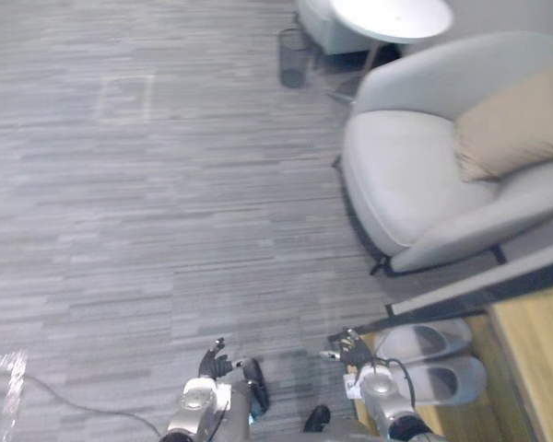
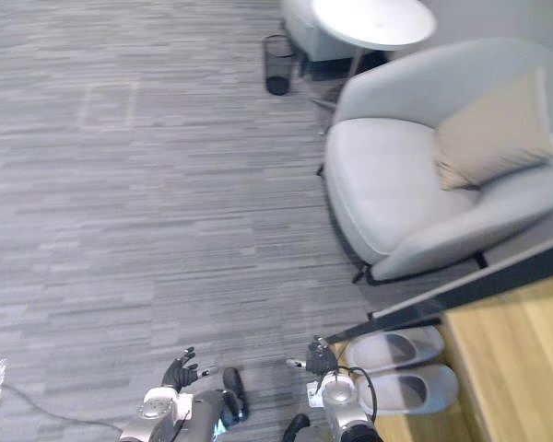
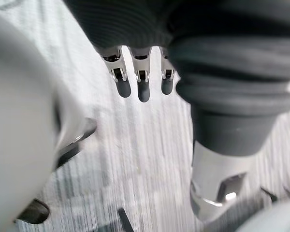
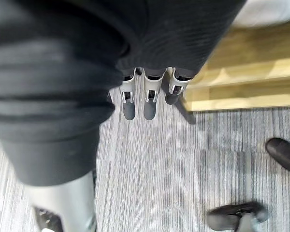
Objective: Organize the slippers on the shoe rack
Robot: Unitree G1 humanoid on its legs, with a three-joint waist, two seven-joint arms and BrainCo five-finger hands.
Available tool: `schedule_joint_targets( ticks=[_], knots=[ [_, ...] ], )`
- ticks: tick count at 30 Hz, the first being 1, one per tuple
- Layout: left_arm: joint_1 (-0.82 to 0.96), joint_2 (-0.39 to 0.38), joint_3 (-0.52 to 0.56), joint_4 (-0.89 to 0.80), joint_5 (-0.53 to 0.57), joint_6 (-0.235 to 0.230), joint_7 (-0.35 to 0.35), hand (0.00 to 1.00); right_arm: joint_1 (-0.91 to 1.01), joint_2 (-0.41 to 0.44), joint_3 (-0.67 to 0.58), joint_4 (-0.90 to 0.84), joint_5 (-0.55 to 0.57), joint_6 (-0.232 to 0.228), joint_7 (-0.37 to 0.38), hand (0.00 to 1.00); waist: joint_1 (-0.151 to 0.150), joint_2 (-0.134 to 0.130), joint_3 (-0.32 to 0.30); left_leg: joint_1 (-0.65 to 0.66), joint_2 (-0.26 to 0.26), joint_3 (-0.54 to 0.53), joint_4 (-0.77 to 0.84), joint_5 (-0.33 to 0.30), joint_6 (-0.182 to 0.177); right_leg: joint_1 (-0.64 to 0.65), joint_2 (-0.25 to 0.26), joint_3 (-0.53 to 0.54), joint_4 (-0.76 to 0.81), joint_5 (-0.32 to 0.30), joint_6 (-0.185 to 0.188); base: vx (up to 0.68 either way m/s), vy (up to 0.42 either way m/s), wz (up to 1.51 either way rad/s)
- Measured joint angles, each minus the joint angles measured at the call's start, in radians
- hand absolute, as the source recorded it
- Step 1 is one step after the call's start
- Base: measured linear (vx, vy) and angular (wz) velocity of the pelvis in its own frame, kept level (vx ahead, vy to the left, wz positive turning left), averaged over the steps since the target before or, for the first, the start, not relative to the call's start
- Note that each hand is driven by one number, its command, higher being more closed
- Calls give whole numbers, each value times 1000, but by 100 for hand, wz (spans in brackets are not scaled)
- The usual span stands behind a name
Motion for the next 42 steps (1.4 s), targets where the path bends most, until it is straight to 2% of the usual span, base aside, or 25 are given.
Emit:
schedule_joint_targets(
  ticks=[2,6,8,9,10,11,12,14,18,22,23,25,26,28,29,30,31,32,35,36,37,38,39,41,42],
  knots=[
    [-7,4,-4,2,7,-2,-2,0,34,0,0,4,0,4,1,0,-19,-10,-2,24,-87,-86,-107,60,22,9,-17,-17,-10,-6,-10,-29,182,134],
    [17,22,14,14,18,-4,-1,0,26,2,9,5,-8,13,11,0,-14,-8,-1,47,-145,-152,-178,101,52,-30,-30,-17,22,-7,-11,-56,203,68],
    [39,22,15,16,19,-4,-1,0,18,-7,9,4,-27,13,13,0,-9,9,-4,64,-186,-225,-226,114,44,-100,-70,11,190,-38,-32,-128,298,84],
    [28,12,13,25,19,-4,-1,0,24,-17,8,4,-27,13,15,0,-29,24,5,89,-192,-247,-278,84,-41,-134,-37,85,211,-47,-49,-90,273,115],
    [22,28,24,25,19,-6,-2,0,26,8,8,3,-27,14,16,0,-31,-21,18,45,-169,-215,-82,16,54,-180,-74,171,253,-55,-42,6,104,73],
    [25,49,37,14,16,-16,-3,0,39,21,6,-3,-27,12,15,0,-9,-4,25,15,-34,-264,211,-95,50,-219,-84,239,333,-85,9,-26,104,31],
    [13,56,45,35,16,2,8,0,34,33,7,8,-26,16,17,0,7,7,31,42,-51,-377,194,-168,-46,-236,-63,301,296,-105,14,-62,90,21],
    [-4,57,40,36,16,-8,13,0,50,43,7,2,-24,21,19,0,-5,-15,30,64,-91,-432,73,-90,-33,-295,-56,300,247,-96,-11,-63,73,90],
    [0,20,35,44,16,-8,16,0,48,14,8,2,-24,18,12,0,-26,-1,41,186,-141,-609,-146,5,-52,-314,-3,301,98,2,-8,116,-62,139],
    [17,33,41,41,16,-9,20,0,57,15,9,1,-24,18,15,0,-29,-15,28,258,-177,-714,-156,-49,-47,-334,7,343,129,50,-66,246,-202,110],
    [26,31,50,43,16,-8,20,0,57,15,8,-3,-23,18,17,0,-32,-18,27,266,-180,-727,-129,-80,-65,-331,17,354,140,70,-107,321,-239,66],
    [60,16,57,46,17,-7,19,0,48,1,8,-3,-23,19,18,0,-26,23,-5,259,-128,-712,-75,-117,-110,-327,59,342,144,37,-126,440,-195,10],
    [65,12,76,44,16,-6,17,0,36,2,9,-1,-22,18,18,0,-30,31,-7,213,-107,-666,25,-117,-172,-302,75,325,131,28,-133,496,-155,-12],
    [51,1,97,38,16,-4,15,0,47,-16,23,0,-14,19,20,0,-35,25,0,169,-90,-572,220,-18,-258,-263,58,316,190,15,-151,458,-161,-9],
    [50,-3,116,33,16,-7,16,0,48,-33,41,-2,-4,18,20,0,-29,35,8,150,-40,-488,349,51,-238,-249,87,314,188,-18,-117,351,-175,-28],
    [61,7,137,30,15,-9,15,0,63,-21,58,-7,3,17,19,0,-22,28,-3,114,10,-406,480,63,-222,-176,120,311,20,33,-150,210,-189,-34],
    [43,5,153,30,13,-8,17,0,66,-26,56,-13,5,17,16,0,-24,48,9,73,85,-359,581,3,-190,-120,149,301,-3,13,-158,225,-135,-27],
    [30,13,166,19,9,-11,16,0,60,-19,56,-13,5,17,16,0,-21,25,17,18,115,-322,605,-40,-168,-84,151,311,-32,-1,-153,372,-117,-20],
    [12,49,182,-10,-3,-12,15,0,35,4,56,-20,7,16,16,0,-14,-47,55,-133,124,-282,497,-86,-152,-1,118,324,-95,-3,-145,432,13,-17],
    [-1,62,185,-16,-13,-15,15,0,31,5,52,-20,13,18,15,0,-2,-65,63,-179,105,-282,330,-66,-143,33,100,321,-110,-5,-143,570,181,-13],
    [-8,63,187,-17,-14,-17,16,0,30,1,46,-20,13,18,13,0,6,-68,64,-191,83,-294,176,-7,-142,49,87,321,-108,-9,-126,612,278,-20],
    [-1,56,182,-15,-17,-18,17,0,37,-12,45,-19,12,16,11,0,17,-55,56,-169,62,-315,-73,203,-134,76,95,328,-106,-27,-73,639,326,-12],
    [-9,66,181,-11,-23,-21,20,0,33,5,49,-10,11,18,9,0,14,-100,47,-167,25,-308,-42,224,-105,91,50,352,-106,-43,-42,532,263,-6],
    [-15,67,184,-8,-22,-23,20,0,19,18,51,-14,9,11,13,0,17,-97,49,-182,27,-323,28,154,-103,81,47,369,-53,4,-35,440,198,4],
    [-14,61,199,0,-28,-23,18,0,19,29,51,-11,9,6,15,0,16,-96,49,-168,41,-317,86,89,-96,45,22,388,88,11,-20,463,235,-4]
  ],
)
